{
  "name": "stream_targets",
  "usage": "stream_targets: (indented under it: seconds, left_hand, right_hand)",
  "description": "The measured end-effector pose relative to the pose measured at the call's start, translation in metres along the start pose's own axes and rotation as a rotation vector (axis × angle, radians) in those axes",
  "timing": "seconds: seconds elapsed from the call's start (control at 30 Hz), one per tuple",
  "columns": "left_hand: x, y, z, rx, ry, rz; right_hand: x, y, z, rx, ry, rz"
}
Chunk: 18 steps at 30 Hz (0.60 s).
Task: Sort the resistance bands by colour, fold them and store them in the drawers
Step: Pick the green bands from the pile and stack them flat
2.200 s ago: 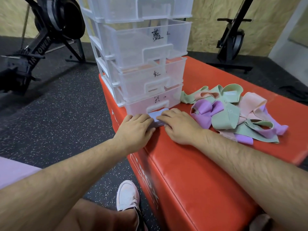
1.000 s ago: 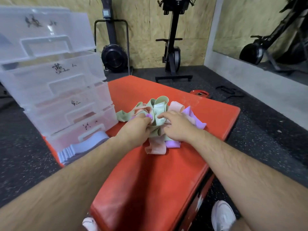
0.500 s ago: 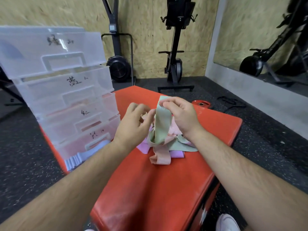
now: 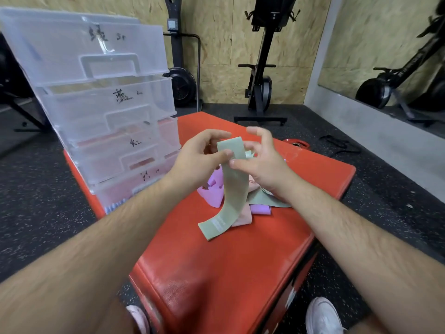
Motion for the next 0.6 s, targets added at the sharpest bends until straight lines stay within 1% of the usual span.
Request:
stream_targets:
  seconds: [0.03, 0.1, 0.2, 0.3, 0.4, 0.6]
  left_hand:
    - [0.001, 0.001, -0.002, -0.008, 0.010, 0.017]
    - [0.003, 0.001, -0.005, 0.013, 0.005, 0.055]
    - [0.004, -0.001, -0.008, 0.079, -0.026, 0.080]
    - [0.013, -0.005, -0.011, 0.113, 0.028, 0.026]
    - [0.023, -0.015, -0.012, 0.168, 0.082, -0.053]
    - [0.048, -0.042, -0.019, 0.276, 0.153, -0.132]
  right_hand:
    - [-0.003, 0.004, -0.001, -0.039, -0.039, -0.011]
    - [-0.012, 0.001, -0.005, -0.051, -0.137, -0.043]
    - [-0.020, -0.008, -0.008, -0.002, -0.157, -0.036]
    - [-0.023, -0.007, -0.010, -0.035, -0.211, 0.000]
    - [-0.020, 0.003, -0.012, -0.144, -0.317, 0.006]
    - [-0.004, 0.018, -0.020, -0.238, -0.480, -0.160]
Point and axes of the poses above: each hand's wrist, its own z-axis towards the middle knuckle, its own x-axis out of the back of the hand, y = z × x, the point moved 7 cm from there along z, towards the middle knuckle, and after that the axes turned 9 degrees about x, right-handed, at the moved point
